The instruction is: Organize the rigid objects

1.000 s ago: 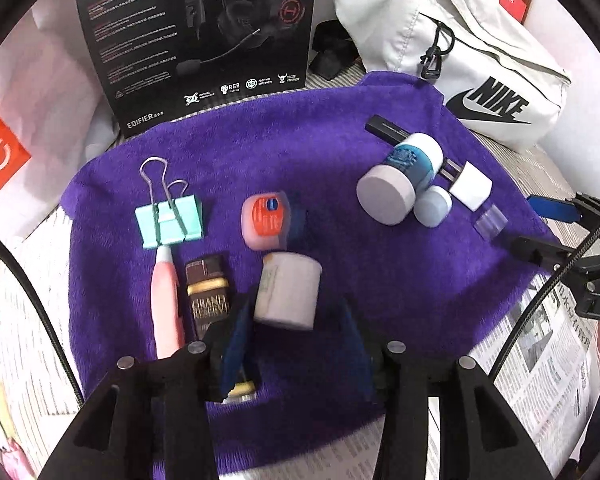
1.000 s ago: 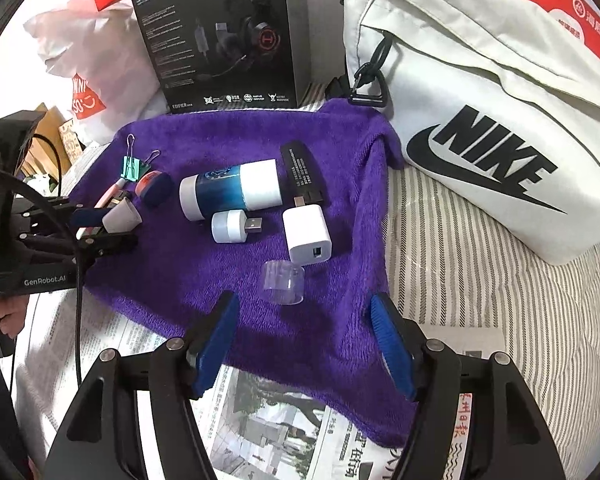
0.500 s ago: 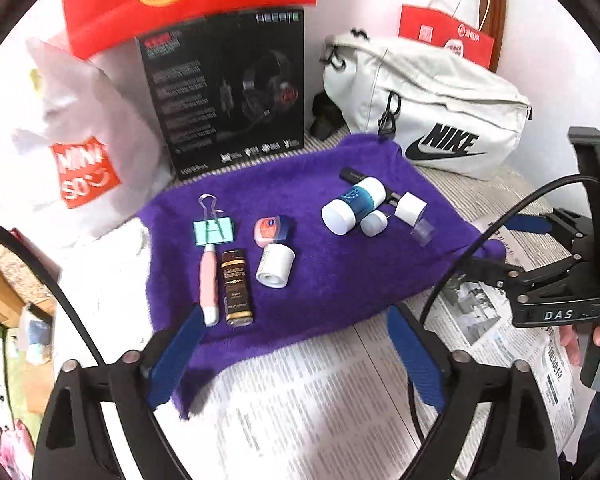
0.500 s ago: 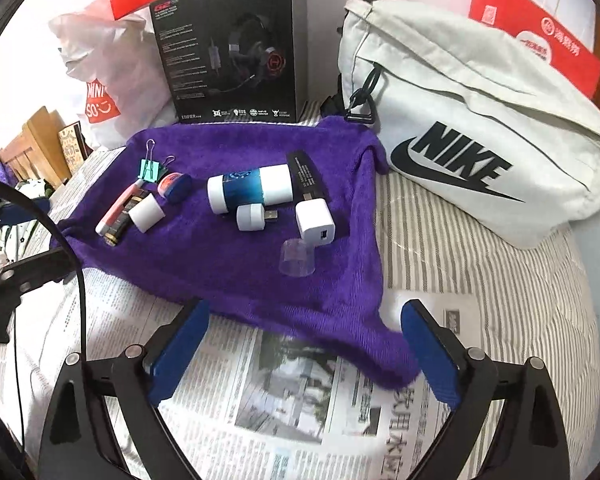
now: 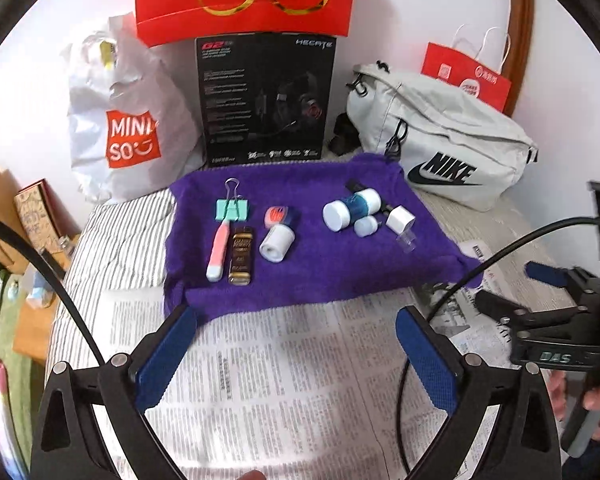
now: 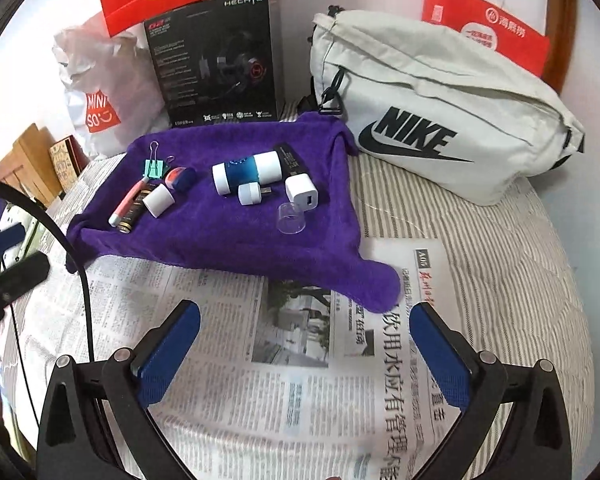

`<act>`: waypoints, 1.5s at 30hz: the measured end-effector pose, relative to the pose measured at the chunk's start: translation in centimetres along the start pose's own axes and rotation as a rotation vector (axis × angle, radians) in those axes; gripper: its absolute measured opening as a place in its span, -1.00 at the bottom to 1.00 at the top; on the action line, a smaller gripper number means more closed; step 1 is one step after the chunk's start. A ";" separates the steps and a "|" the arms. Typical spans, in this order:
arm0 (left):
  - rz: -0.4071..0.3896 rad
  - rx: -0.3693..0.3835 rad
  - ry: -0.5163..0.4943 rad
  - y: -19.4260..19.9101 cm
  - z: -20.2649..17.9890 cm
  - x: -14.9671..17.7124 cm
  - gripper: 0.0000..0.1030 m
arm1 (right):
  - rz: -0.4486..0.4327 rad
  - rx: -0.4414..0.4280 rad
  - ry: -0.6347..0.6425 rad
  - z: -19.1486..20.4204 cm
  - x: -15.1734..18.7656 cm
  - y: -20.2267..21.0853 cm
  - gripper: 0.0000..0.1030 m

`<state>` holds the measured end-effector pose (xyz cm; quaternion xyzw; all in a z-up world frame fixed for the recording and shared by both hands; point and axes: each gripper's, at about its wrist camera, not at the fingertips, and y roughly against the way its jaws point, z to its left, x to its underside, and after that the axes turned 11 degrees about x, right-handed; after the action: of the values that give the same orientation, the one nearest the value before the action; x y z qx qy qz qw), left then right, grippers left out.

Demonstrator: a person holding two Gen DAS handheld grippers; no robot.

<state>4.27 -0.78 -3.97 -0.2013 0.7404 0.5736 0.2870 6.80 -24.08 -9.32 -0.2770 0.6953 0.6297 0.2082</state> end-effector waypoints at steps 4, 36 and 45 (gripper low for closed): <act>0.000 -0.024 0.008 0.4 -0.3 0.3 0.96 | -0.010 0.014 -0.001 0.0 0.2 1.5 1.00; 0.031 -0.086 0.046 2.6 -0.5 1.2 0.96 | -0.026 0.047 -0.005 -0.2 1.4 5.6 1.00; 0.028 -0.080 0.041 3.0 -0.7 1.1 0.96 | -0.031 0.048 -0.004 -0.2 1.4 5.9 1.00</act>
<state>1.43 -0.69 -2.40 -0.2142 0.7253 0.6024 0.2554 1.88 -24.10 -5.70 -0.2812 0.7056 0.6100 0.2258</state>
